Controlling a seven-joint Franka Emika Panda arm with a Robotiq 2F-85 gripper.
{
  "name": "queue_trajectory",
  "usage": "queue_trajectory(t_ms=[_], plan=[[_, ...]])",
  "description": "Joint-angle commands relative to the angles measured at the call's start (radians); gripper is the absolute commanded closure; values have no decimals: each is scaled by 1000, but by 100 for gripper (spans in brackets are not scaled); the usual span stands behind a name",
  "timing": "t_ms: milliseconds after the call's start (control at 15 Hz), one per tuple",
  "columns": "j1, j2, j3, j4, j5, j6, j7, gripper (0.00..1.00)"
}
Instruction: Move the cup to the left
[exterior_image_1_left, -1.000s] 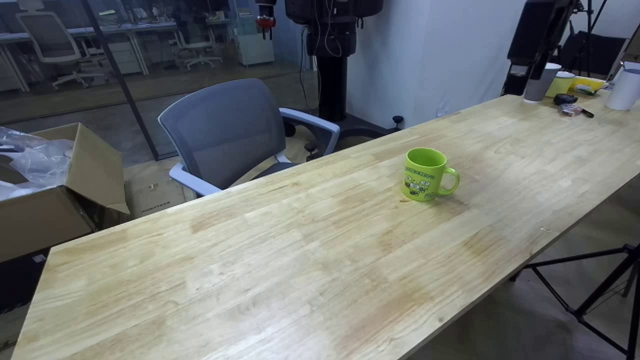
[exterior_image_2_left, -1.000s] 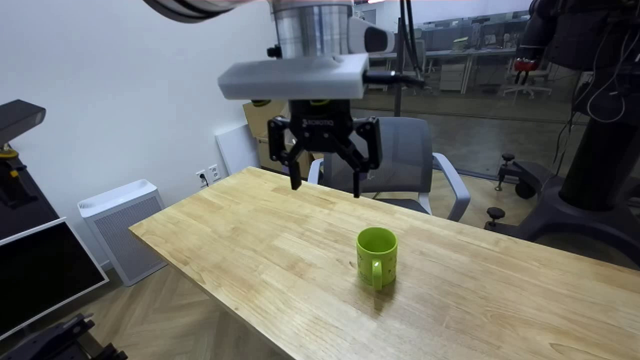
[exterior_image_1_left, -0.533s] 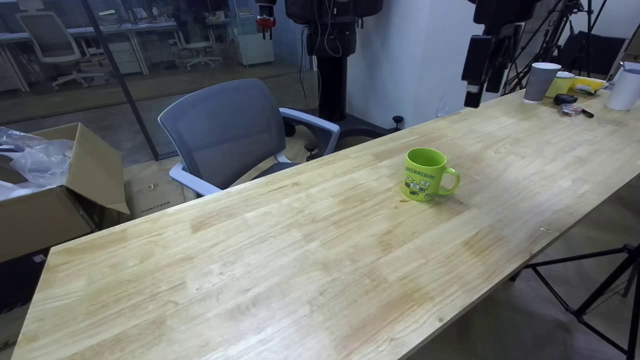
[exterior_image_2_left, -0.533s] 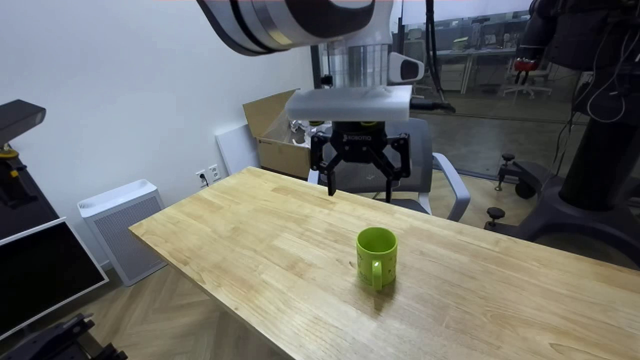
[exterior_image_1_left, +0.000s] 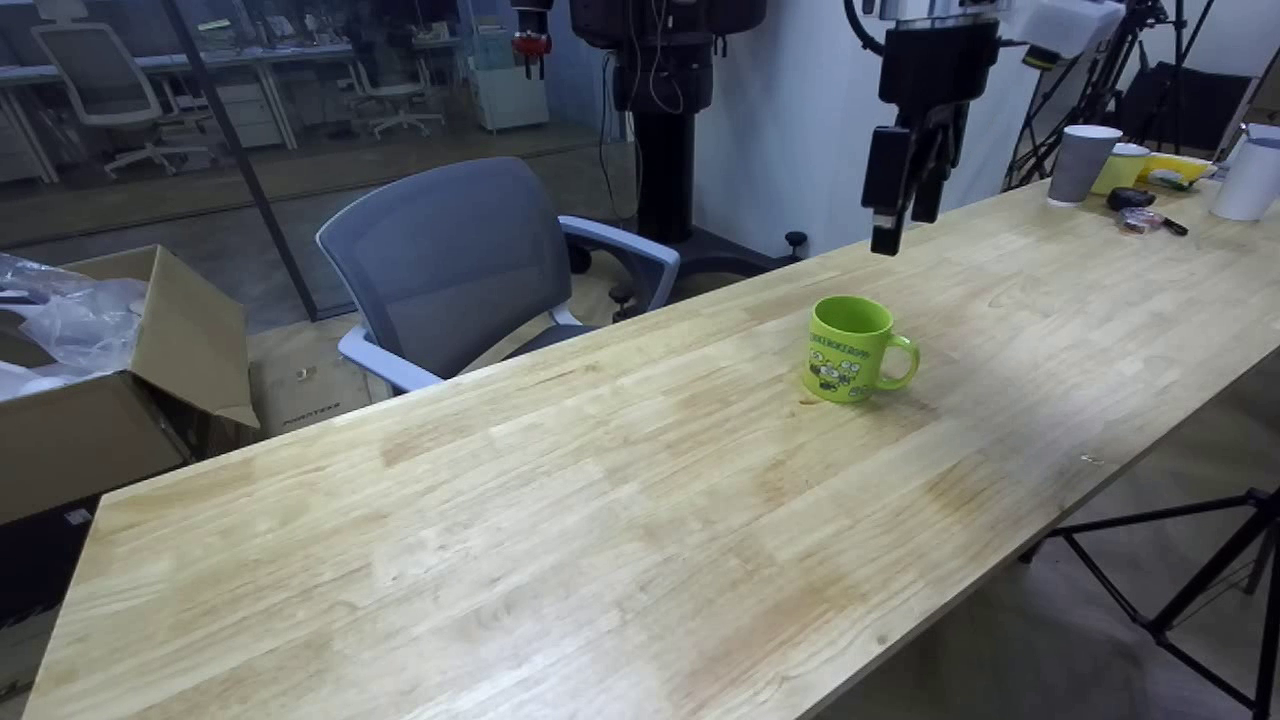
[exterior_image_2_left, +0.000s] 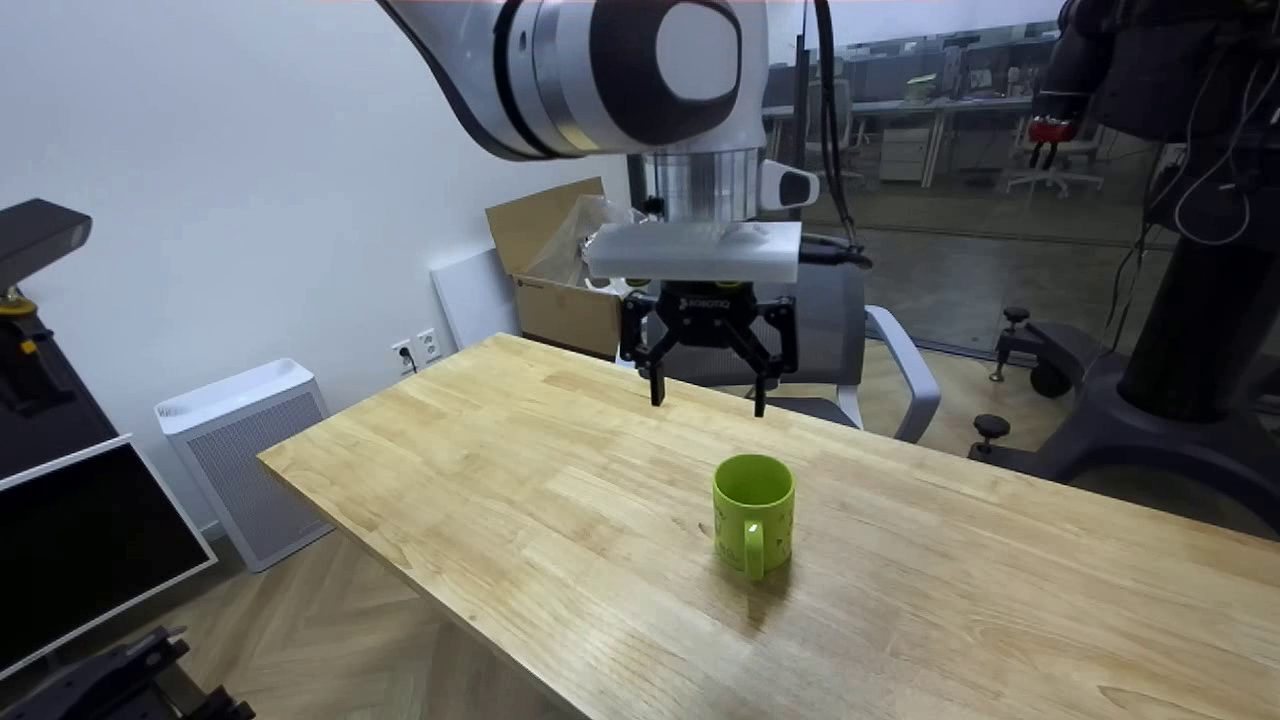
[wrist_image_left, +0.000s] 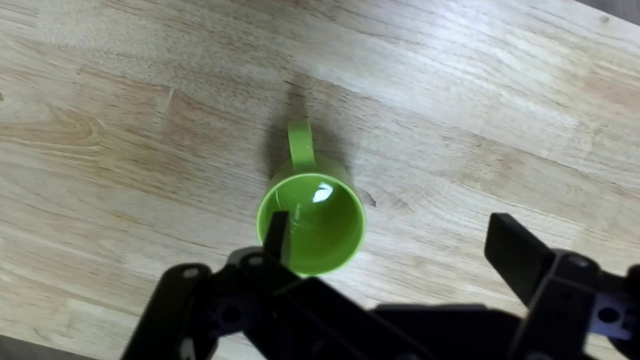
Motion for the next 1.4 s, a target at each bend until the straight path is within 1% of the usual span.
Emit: queue_trajectory(t_ms=[0,400,1133,1333], plan=[[-13,41,31,29,-7,9,14,0],[-18,66,55,12,-3,41,2,0],[-43,132,81,-19,-4,182,-19,0],[-54,160,92,-19,-4,200,-31,0]])
